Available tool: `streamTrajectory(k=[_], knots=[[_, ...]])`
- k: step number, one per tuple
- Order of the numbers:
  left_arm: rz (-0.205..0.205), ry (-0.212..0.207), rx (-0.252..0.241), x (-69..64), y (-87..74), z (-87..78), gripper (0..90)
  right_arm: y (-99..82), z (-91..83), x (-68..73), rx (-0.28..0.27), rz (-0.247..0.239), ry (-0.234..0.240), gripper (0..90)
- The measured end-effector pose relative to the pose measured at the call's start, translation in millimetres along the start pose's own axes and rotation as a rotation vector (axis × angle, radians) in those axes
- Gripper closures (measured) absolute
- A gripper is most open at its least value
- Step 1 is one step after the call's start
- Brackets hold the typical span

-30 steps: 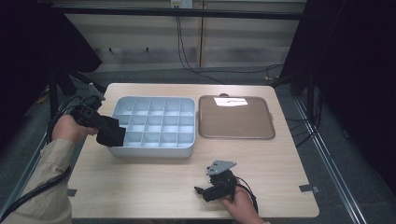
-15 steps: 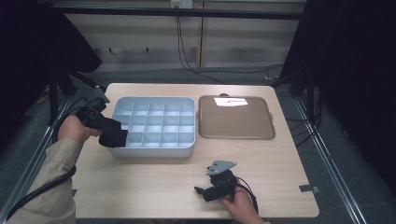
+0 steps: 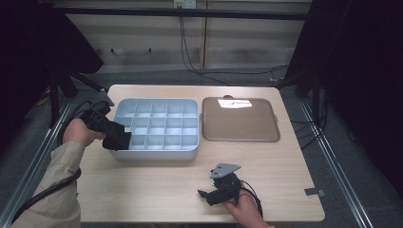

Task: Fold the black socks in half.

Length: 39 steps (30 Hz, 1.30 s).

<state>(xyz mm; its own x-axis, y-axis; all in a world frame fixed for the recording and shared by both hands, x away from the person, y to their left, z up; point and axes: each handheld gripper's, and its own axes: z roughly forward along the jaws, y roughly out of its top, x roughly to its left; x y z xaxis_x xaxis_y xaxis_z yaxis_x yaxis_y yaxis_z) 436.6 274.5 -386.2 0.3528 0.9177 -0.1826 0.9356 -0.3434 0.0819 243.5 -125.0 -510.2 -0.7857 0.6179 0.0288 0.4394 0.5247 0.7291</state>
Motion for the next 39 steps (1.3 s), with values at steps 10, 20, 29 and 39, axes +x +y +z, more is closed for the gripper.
streamTrajectory(k=[10,20,29,39], knots=[[-0.014,0.005,0.007,0.1,1.5,5.2,72.0,0.0,0.0,0.0,0.0,0.0,0.0,14.9],[-0.007,0.032,0.019,-2.5,3.8,10.4,72.2,0.0,0.1,-0.1,-0.001,0.0,0.004,14.9],[-0.009,0.045,0.032,-3.5,5.8,14.5,72.3,0.0,0.0,0.0,0.0,0.0,0.0,14.9],[-0.005,0.065,0.045,-6.1,7.3,20.3,72.4,0.0,0.0,0.1,0.001,0.001,0.0,14.9]])
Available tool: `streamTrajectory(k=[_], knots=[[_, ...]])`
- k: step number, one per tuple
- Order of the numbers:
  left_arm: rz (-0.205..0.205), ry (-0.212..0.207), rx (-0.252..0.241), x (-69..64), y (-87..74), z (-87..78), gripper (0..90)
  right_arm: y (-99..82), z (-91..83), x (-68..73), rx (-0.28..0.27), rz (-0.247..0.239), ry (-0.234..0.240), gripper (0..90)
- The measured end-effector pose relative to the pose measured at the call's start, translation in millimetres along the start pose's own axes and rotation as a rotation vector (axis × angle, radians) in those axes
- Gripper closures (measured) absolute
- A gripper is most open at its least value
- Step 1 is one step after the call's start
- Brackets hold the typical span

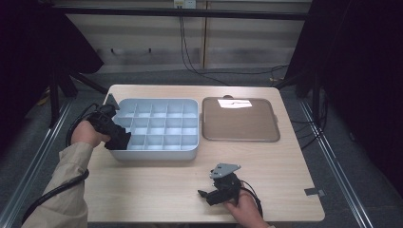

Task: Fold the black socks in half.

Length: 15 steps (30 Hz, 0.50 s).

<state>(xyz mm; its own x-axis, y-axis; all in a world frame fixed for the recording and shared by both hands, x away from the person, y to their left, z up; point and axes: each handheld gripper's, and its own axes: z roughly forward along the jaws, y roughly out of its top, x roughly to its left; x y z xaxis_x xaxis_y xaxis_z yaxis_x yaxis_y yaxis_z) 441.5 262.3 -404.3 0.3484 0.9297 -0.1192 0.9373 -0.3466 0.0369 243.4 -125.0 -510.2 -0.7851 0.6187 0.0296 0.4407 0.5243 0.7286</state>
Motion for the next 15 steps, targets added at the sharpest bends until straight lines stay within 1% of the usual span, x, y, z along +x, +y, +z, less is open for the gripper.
streamTrajectory(k=[4,6,8,10,12,13,14,15], knots=[[0.007,0.005,0.005,-0.5,0.9,2.7,72.4,0.0,0.1,0.0,-0.001,0.001,0.002,14.9],[-0.002,-0.002,0.004,-0.5,1.1,4.2,72.4,0.0,0.0,0.0,0.0,0.0,0.0,14.9],[-0.001,0.001,0.006,0.3,1.3,5.4,72.4,0.0,0.1,0.0,-0.001,0.0,0.001,14.9],[-0.007,-0.005,0.007,0.2,1.5,6.9,72.4,-0.1,0.1,-0.1,-0.002,0.001,0.004,14.9],[-0.002,0.002,0.011,0.1,1.9,8.0,72.4,0.0,0.0,0.0,0.0,0.0,0.0,14.9],[-0.002,0.0,0.011,-0.1,2.1,8.8,72.4,0.0,0.0,0.0,0.0,0.0,0.001,14.9],[0.009,0.005,0.017,0.2,2.5,8.9,72.5,0.0,0.1,0.0,-0.001,0.0,0.002,14.9],[-0.004,0.005,0.012,-0.8,2.4,9.7,72.5,0.0,0.0,0.0,0.0,0.0,0.0,14.9]])
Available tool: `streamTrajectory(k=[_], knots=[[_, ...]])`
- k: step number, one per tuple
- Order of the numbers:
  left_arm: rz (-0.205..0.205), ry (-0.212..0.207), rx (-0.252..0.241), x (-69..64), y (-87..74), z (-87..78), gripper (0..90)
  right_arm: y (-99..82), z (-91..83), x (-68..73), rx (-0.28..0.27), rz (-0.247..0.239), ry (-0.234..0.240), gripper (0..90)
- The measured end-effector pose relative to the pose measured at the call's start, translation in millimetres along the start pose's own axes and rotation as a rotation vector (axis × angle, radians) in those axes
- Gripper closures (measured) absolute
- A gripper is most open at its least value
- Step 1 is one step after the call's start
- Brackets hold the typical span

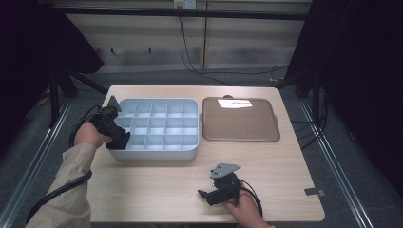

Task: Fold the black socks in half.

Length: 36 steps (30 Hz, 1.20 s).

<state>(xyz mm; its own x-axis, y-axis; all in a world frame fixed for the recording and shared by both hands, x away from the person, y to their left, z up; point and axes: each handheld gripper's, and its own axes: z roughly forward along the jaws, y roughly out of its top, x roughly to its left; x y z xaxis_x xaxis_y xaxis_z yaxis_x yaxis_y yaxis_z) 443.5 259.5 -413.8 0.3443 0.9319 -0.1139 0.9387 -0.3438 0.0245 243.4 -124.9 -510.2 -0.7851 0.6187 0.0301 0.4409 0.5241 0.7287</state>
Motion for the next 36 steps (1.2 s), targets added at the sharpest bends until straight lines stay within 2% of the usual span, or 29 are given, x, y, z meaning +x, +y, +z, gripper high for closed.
streamTrajectory(k=[3,5,11,19,30,36], knots=[[0.009,0.001,0.006,0.9,0.3,1.6,72.5,0.0,0.0,0.0,0.0,0.0,0.0,14.9],[-0.005,-0.003,0.002,0.2,0.1,3.5,72.6,0.0,0.0,0.0,0.0,0.0,0.0,14.9],[0.003,0.015,0.006,-1.5,0.8,6.3,72.7,-0.1,0.3,-0.2,-0.003,-0.001,0.004,14.9],[-0.003,0.016,0.0,-1.9,0.1,9.7,72.6,0.0,0.1,-0.1,-0.001,-0.002,-0.001,14.9],[0.0,0.033,-0.012,-2.8,-1.5,7.5,70.1,0.0,0.1,-0.1,-0.001,-0.002,0.0,14.9],[-0.013,0.024,-0.015,-2.3,-2.7,4.7,68.4,0.0,0.1,-0.2,-0.001,-0.003,0.0,14.9]])
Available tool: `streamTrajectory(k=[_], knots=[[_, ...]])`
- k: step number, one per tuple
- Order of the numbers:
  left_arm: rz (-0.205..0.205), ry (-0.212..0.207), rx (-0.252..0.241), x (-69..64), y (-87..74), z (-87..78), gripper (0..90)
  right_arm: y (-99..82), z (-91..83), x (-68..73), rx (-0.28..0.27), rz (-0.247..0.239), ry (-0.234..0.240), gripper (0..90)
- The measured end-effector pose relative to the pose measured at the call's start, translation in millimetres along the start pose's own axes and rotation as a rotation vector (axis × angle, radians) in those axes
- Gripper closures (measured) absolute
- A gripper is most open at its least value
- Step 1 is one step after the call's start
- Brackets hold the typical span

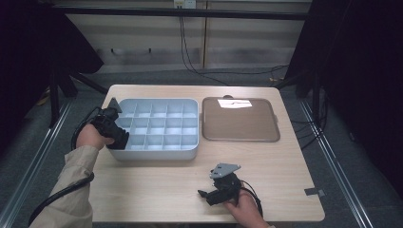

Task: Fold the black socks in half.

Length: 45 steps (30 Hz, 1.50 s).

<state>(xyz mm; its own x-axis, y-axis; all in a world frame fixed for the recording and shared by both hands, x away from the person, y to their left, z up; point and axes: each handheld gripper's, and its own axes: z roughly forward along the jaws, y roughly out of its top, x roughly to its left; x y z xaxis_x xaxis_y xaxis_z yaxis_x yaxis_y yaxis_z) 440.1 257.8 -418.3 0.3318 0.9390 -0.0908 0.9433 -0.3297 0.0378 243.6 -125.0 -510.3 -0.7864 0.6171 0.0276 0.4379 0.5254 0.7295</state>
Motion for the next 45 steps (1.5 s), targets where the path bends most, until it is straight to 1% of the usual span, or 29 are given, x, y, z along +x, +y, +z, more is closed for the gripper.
streamTrajectory(k=[3,5,7,9,15,18,21,25,31,36,38,43,45], knots=[[-0.003,-0.002,0.002,-0.3,0.0,-1.0,68.0,0.0,0.0,0.0,0.0,0.0,0.0,14.9],[-0.01,-0.015,0.002,0.1,0.1,-1.7,67.7,0.0,0.0,0.0,0.0,0.0,0.0,14.9],[-0.004,-0.008,0.003,0.1,0.4,-3.3,67.3,0.1,-0.1,0.1,0.001,0.002,0.0,14.9],[-0.017,-0.015,-0.004,-0.5,0.6,-4.5,67.1,0.0,-0.1,0.1,0.001,0.001,0.0,14.9],[-0.032,-0.027,-0.003,0.3,1.1,-8.3,65.7,0.1,-0.1,0.1,0.001,0.002,0.0,14.9],[-0.028,-0.026,0.002,0.5,1.2,-11.1,64.4,0.1,-0.1,0.1,0.001,0.002,0.001,14.9],[-0.035,-0.02,-0.008,0.1,1.2,-14.9,62.9,0.0,0.0,0.0,0.0,0.002,0.002,14.9],[-0.036,-0.03,-0.009,1.3,-0.1,-16.6,63.7,0.0,0.0,0.0,-0.001,0.002,0.004,14.9],[-0.033,-0.022,-0.012,0.0,-0.2,-20.3,64.2,0.1,-0.1,0.1,0.001,0.002,0.0,14.9],[-0.02,-0.02,-0.012,1.3,0.5,-23.1,64.3,0.1,-0.1,0.1,0.001,0.002,0.001,14.9],[-0.031,-0.027,-0.015,1.5,0.4,-23.2,64.5,0.0,0.0,0.1,0.001,0.002,0.0,14.9],[-0.023,-0.024,-0.015,1.2,0.5,-25.6,65.3,0.1,0.0,0.1,0.001,0.002,0.0,14.9],[-0.03,-0.022,-0.02,0.6,0.6,-27.1,65.3,0.1,-0.1,0.1,0.001,0.001,-0.001,14.9]])
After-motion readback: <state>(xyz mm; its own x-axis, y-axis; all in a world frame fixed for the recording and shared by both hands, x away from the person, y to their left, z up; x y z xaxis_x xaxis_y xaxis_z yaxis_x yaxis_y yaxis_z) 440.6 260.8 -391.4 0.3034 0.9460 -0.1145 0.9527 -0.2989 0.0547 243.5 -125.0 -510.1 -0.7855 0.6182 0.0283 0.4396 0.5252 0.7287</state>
